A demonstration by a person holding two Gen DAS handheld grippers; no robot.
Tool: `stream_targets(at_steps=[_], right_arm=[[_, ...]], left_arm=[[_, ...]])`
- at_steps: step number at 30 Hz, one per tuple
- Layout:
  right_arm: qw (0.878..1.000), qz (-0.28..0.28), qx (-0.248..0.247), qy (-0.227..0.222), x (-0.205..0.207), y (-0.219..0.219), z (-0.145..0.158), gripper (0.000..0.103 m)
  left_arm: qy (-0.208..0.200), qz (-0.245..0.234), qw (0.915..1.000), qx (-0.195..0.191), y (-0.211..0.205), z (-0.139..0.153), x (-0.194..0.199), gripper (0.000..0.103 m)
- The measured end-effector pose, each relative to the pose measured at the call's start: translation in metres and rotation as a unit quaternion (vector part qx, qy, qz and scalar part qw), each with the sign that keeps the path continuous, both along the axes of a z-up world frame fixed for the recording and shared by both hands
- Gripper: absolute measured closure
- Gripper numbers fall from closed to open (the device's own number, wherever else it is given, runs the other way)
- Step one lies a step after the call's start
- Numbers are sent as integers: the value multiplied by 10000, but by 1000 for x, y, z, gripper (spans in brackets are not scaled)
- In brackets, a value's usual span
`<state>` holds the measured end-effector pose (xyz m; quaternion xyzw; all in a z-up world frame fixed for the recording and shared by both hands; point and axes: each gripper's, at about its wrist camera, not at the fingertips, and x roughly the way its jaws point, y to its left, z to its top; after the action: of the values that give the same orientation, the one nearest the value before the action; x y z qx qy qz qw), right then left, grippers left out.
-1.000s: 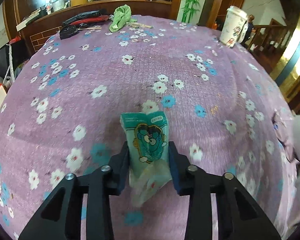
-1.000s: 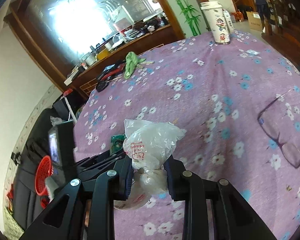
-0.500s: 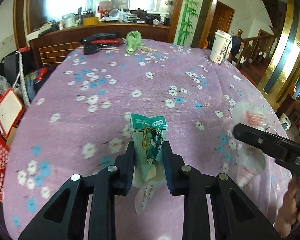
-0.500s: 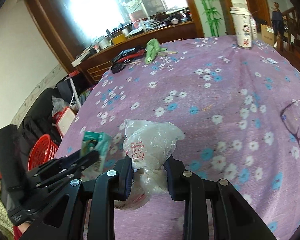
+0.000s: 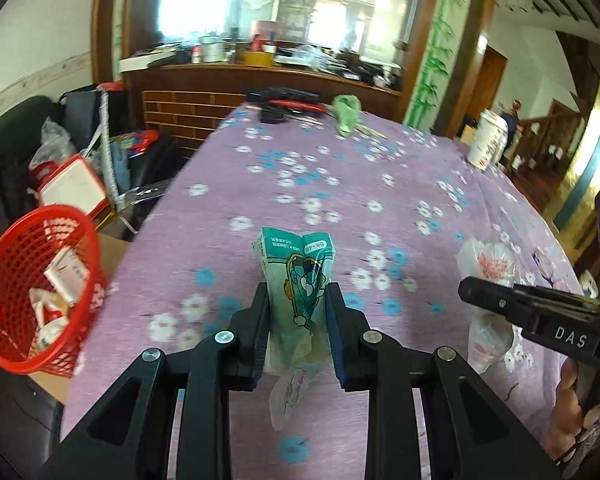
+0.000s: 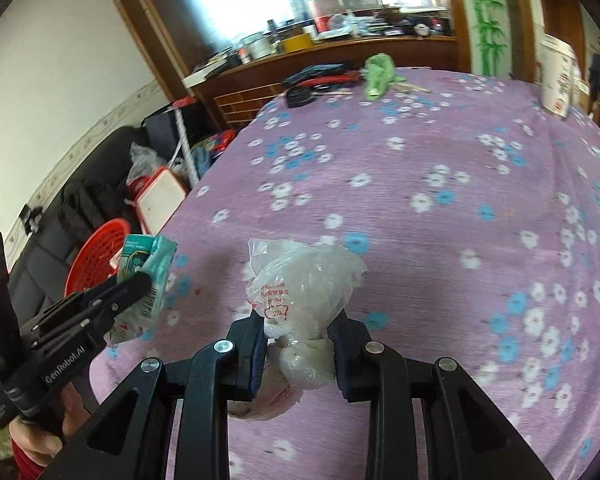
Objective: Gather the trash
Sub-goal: 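Carry the clear bag and teal tissue pack over the red wastebasket, then open both tools over the red wastebasket to drop the bag and pack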
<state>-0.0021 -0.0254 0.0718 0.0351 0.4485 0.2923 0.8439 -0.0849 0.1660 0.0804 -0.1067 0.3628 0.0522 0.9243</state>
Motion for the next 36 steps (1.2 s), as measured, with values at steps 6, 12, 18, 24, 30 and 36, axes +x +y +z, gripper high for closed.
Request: stream_targets(at_steps=[6,12,18,24,30,36], right_arm=[[9987,494,-99,-29,-8,58,6,73],[9941,1074,-137,-103,-15,127,15,73],[9868,1590,-73,-307,-23,199,32,73],[9797,1959,-36,-423,-29,260,41,73],[9760,2123,-105,-468,-30,309,34,71],[9759,2155,-148,-296,-20,334,17,68]], left_arm=[[-103,467,9988,-107,53,3,-23,77],[-177,1053,9941,-167,119,4,-50,77],[-209,1573,9872,-165,176,5,-74,77],[-184,1809,9832,-137,210,5,-85,76],[-144,1967,9803,-146,229,-2,-88,73],[-113,2082,9778,-203,241,-10,-86,71]])
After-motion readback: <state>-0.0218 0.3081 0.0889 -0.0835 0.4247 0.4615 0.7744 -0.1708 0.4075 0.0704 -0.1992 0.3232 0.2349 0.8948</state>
